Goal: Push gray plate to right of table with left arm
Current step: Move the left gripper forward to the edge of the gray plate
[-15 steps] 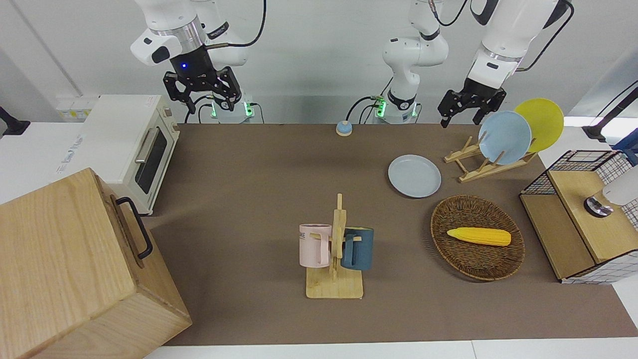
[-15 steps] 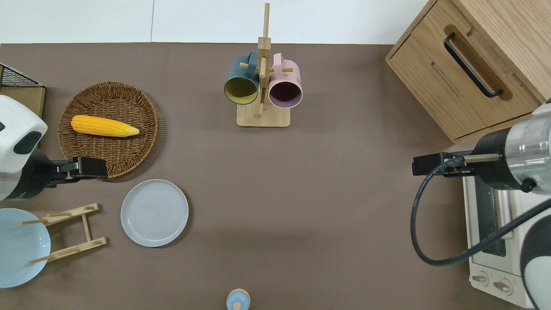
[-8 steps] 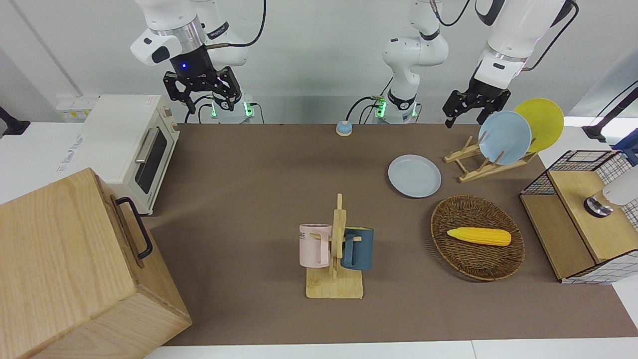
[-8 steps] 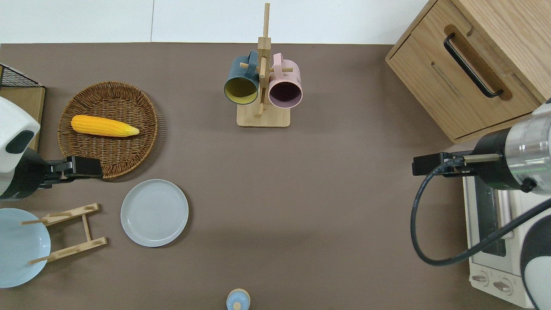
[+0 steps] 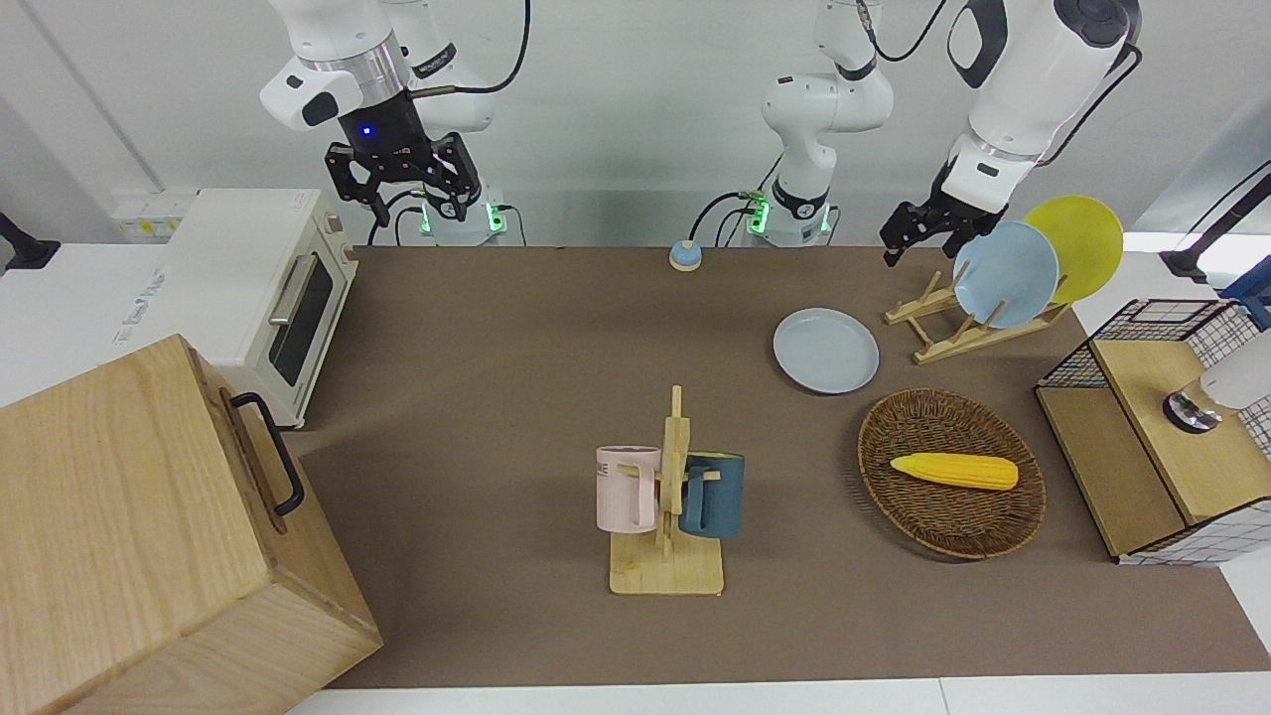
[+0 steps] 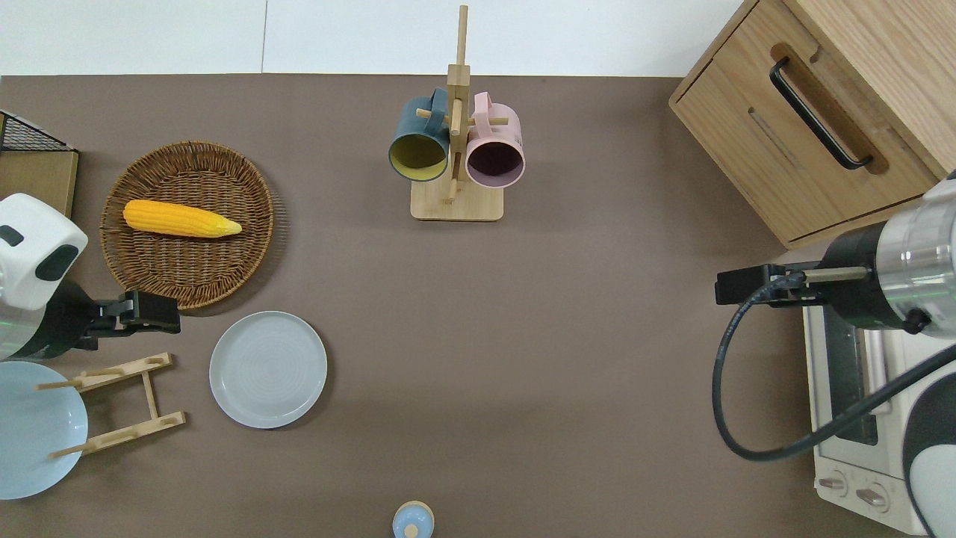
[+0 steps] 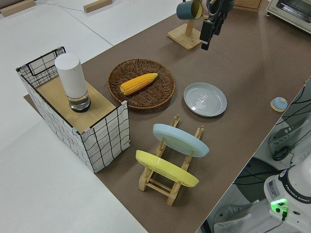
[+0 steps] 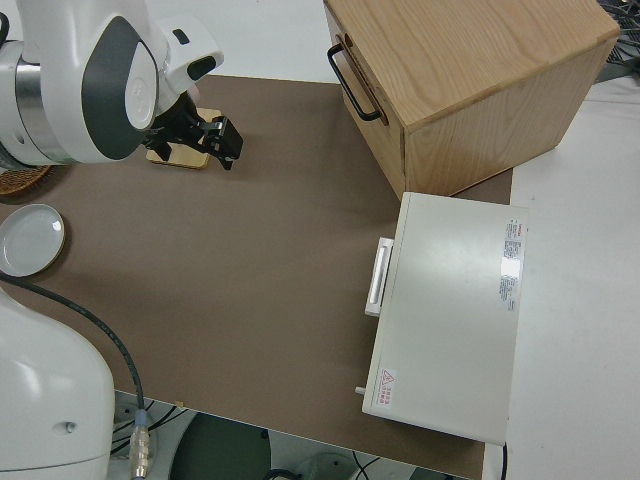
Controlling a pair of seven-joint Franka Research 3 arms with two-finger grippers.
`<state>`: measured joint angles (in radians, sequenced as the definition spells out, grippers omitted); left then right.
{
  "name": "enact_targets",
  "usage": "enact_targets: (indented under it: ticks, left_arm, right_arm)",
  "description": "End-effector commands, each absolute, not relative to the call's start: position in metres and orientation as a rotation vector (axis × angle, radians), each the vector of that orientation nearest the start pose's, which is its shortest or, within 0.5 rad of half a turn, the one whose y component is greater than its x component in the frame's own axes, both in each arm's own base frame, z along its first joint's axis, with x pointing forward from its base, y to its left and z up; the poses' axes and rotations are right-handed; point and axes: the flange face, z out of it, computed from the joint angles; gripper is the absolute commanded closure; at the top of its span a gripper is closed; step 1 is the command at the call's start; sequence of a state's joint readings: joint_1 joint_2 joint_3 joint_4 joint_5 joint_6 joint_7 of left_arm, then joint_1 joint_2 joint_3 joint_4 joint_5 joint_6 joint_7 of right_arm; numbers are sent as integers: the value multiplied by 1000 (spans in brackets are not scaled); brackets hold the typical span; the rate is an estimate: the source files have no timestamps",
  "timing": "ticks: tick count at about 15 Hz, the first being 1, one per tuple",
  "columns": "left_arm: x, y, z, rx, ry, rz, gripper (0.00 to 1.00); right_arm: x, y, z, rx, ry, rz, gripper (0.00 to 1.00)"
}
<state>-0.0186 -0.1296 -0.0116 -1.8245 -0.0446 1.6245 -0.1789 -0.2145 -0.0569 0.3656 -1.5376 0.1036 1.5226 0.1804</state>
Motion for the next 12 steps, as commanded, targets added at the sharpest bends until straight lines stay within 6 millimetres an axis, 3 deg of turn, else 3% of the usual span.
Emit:
enact_targets:
  ticks: [1, 6, 12]
  left_arm:
    - [512, -9, 543, -3159, -205, 91, 9]
    - [522, -12, 500, -3164, -201, 96, 9]
    - [523, -11, 473, -3170, -202, 102, 9]
  right_arm:
    - [526, 97, 668, -3035, 40, -36, 5]
    - [525, 98, 668, -3035, 38, -36, 5]
    - [525, 98, 668, -3035, 38, -36, 5]
